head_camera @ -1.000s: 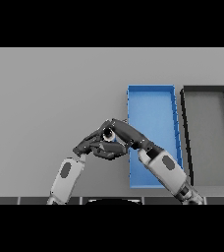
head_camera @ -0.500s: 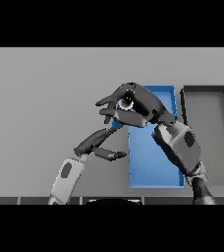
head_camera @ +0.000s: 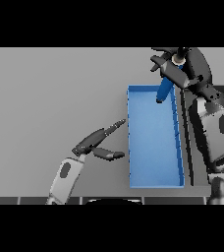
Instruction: Pick up the blue pipe and place it into the blue bin.
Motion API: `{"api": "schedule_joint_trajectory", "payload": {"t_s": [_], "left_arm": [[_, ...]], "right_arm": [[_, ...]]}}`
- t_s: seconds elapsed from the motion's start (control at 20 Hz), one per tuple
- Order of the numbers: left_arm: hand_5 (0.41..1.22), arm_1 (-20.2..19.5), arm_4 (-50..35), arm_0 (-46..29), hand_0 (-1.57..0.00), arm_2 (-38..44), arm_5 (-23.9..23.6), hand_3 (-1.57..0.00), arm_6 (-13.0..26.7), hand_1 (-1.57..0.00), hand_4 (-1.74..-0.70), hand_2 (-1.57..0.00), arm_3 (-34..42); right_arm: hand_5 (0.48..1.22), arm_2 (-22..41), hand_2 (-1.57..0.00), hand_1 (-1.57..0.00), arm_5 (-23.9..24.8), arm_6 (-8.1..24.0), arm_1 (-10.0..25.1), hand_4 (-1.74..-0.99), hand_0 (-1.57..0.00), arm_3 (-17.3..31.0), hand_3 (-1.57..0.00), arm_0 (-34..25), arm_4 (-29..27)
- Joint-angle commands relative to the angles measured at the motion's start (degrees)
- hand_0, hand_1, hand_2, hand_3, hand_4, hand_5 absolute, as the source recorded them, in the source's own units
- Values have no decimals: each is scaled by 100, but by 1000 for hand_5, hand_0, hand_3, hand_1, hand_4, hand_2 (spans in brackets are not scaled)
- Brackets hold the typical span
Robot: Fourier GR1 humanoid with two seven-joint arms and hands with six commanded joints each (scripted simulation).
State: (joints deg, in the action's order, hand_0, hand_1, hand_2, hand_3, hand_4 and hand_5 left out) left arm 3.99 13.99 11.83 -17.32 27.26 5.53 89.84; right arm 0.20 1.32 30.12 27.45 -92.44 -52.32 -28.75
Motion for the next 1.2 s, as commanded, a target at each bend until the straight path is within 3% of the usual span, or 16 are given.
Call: {"api": "schedule_joint_trajectory", "payload": {"t_s": [0.0,0.35,0.5,0.6,0.7,0.8,0.85,1.05,1.1,1.15], "left_arm": [[413,-32,22,-30,1,-18,2,1,-59,1,-874,1,32],[422,-54,-57,-82,1,-8,56,1,-82,1,-875,1,22],[425,-36,-32,-190,1,-59,45,1,-102,1,-879,1,18],[428,-33,-99,-164,1,-39,62,1,23,1,-880,1,131],[425,-72,-42,-243,1,-60,21,1,-59,1,-884,1,161],[422,-24,-34,-233,1,-93,2,1,9,1,-888,1,192],[420,-32,-7,-244,1,-107,5,1,10,1,-887,1,147],[421,-79,-74,-240,1,-79,53,1,-11,1,-883,1,245],[421,-70,-31,-257,1,-104,28,1,3,1,-882,1,243],[422,-1,25,-229,1,-156,4,1,27,1,-881,1,157]], "right_arm": [[1221,-86,-1571,-1571,-37,5,77,-1741,-1571,78,-1571,201,-31],[1221,-165,-1571,-1571,300,310,279,-1741,-1571,-745,-1571,2121,-53],[1221,-72,-1571,-1571,577,481,156,-1741,-1571,-935,-1571,2865,59],[1221,188,-1571,-1571,918,480,273,-1741,-1571,-1151,-1571,3268,103],[1221,538,-1571,-1571,1488,480,727,-1741,-1571,-1146,-1571,3544,26],[1221,940,-1571,-1571,2003,480,946,-1741,-1571,-1128,-1521,3773,-83],[1221,1169,-1571,-1571,2235,479,1040,-1741,-1571,-1143,-1255,3842,-136],[1221,2318,-1571,-1548,3176,478,1885,-1741,-1571,-745,-847,3643,-678],[1221,2619,-1339,-1336,3351,481,2027,-1678,-1465,-604,-788,3534,-898],[1221,2936,-1071,-1069,3503,478,2253,-1592,-1172,-460,-630,3366,-1220]]}}
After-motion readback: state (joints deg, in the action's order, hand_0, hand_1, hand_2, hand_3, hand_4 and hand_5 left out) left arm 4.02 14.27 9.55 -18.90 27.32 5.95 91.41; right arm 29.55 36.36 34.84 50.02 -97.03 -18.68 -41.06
